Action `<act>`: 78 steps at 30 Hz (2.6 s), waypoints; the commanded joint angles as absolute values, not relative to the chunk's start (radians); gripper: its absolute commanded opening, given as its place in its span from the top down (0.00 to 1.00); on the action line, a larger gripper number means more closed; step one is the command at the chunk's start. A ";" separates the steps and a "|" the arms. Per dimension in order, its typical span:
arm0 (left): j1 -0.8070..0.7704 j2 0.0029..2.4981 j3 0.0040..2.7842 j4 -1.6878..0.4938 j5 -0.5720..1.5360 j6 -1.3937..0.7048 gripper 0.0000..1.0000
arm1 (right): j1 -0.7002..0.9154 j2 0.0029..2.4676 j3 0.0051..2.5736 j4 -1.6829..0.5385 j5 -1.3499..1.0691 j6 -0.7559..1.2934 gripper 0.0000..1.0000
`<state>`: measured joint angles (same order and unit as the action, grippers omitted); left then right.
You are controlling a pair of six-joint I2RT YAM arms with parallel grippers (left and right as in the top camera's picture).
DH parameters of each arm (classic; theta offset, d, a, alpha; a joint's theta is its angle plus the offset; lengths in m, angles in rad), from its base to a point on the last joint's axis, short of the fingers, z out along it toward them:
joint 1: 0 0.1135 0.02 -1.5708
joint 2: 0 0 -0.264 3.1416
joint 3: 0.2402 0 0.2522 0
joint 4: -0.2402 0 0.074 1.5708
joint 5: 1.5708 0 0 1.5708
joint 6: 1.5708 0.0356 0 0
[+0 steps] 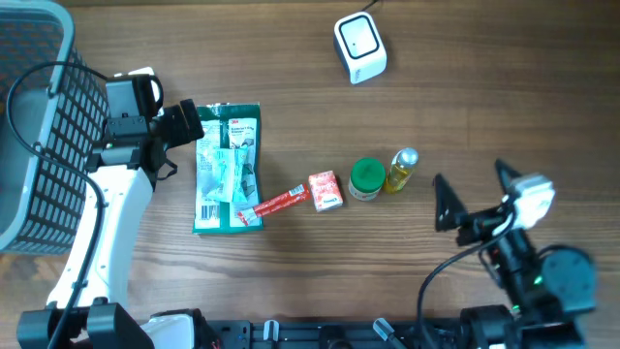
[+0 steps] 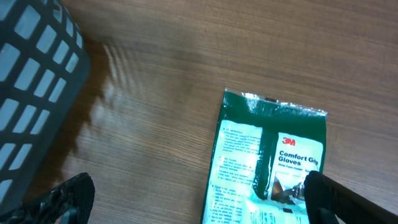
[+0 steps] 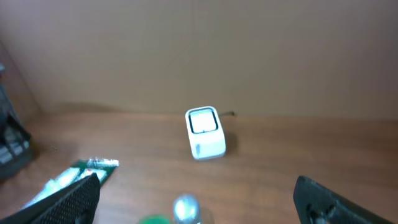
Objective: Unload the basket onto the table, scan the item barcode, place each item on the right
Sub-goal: 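Reach the right gripper to the yellow oil bottle, then grasp the yellow oil bottle with the right gripper and lift it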
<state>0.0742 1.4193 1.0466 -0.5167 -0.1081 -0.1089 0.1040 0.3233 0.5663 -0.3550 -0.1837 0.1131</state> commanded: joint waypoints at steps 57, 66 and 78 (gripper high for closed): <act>0.080 1.408 1.055 -0.514 -0.114 -0.089 0.00 | 0.350 1.561 1.169 -0.943 0.046 0.710 0.17; 0.080 1.408 1.055 -0.514 -0.114 -0.089 0.00 | 0.350 1.600 1.169 -0.931 0.091 0.554 0.54; 0.080 1.408 1.055 -0.514 -0.114 -0.089 0.00 | 0.350 1.600 1.169 -0.903 0.107 0.184 0.29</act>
<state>0.0742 1.4193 1.0466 -0.5167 -0.1078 -0.1085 0.3462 1.5913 1.1732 -0.9054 0.0879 0.2207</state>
